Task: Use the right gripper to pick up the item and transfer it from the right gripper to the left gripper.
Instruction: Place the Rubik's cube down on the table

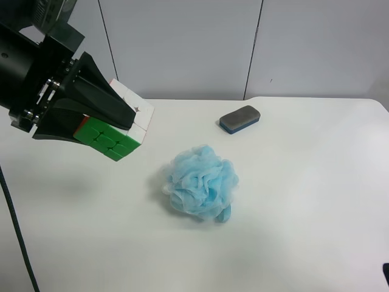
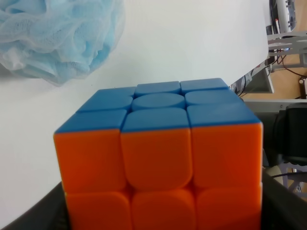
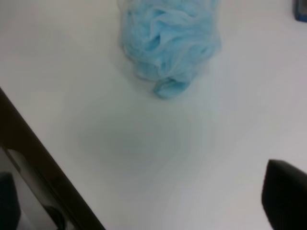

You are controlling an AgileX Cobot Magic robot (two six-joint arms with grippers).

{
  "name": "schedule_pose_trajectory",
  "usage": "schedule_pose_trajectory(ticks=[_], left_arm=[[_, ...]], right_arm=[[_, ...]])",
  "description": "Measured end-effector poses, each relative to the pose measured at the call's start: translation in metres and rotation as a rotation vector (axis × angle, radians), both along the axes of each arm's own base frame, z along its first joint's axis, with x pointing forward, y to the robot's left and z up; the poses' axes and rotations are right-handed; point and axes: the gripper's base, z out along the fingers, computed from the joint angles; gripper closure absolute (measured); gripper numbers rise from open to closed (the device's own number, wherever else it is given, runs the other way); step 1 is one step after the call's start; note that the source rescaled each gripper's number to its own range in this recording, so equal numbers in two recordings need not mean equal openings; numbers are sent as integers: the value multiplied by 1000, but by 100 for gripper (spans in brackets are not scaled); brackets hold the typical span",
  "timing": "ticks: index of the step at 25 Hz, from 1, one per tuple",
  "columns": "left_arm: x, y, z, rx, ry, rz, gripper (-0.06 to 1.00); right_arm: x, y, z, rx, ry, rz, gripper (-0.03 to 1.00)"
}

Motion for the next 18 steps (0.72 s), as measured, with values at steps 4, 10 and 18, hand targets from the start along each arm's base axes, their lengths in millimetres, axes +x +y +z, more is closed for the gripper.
schedule_pose_trajectory(ticks=[4, 10, 18], left_arm=[[0, 0, 0, 0, 0, 0, 93], [0, 0, 0, 0, 0, 0, 93], [1, 0, 0, 1, -9, 7, 93]], right_arm=[[0, 0, 0, 0, 0, 0, -3], [0, 0, 0, 3, 0, 1, -3], [2, -4, 0, 12, 0, -137, -3]])
